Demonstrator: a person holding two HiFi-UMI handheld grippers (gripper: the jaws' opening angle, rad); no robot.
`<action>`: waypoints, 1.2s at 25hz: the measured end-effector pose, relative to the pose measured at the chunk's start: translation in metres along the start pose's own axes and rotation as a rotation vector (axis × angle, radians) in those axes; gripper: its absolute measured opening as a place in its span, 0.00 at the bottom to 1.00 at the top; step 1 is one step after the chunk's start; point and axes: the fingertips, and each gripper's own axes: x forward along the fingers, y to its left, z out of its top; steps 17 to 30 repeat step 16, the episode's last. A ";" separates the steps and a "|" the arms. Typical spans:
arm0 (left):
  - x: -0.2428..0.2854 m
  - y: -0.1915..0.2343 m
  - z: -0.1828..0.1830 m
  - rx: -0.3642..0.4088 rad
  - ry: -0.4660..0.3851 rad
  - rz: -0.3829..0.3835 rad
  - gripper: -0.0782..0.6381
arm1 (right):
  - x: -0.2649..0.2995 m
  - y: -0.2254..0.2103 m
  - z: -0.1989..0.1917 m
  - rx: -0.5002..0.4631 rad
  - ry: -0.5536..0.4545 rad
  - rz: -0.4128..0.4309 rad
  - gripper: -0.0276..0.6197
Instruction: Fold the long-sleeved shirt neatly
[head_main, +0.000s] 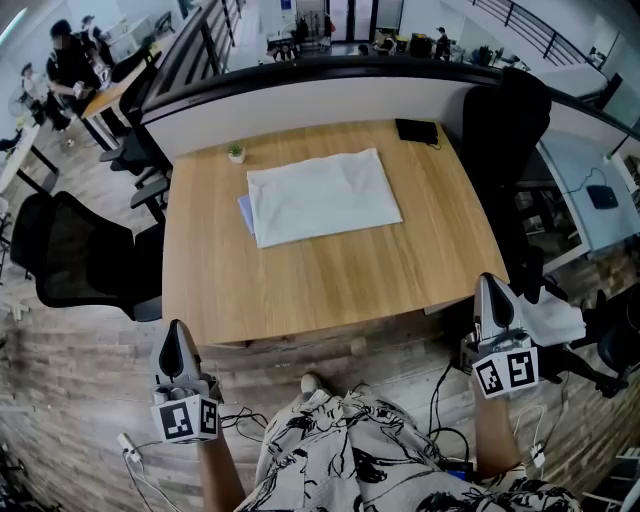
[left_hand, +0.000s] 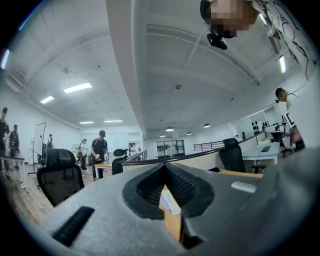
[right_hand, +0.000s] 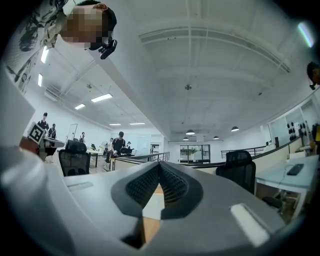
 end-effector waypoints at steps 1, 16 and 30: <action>-0.001 0.000 -0.001 -0.003 -0.001 0.000 0.12 | -0.001 0.000 0.000 -0.002 0.002 -0.001 0.05; -0.003 -0.004 -0.003 -0.025 -0.005 -0.001 0.12 | -0.002 0.003 0.005 -0.018 0.013 -0.001 0.05; -0.003 -0.004 -0.003 -0.025 -0.005 -0.001 0.12 | -0.002 0.003 0.005 -0.018 0.013 -0.001 0.05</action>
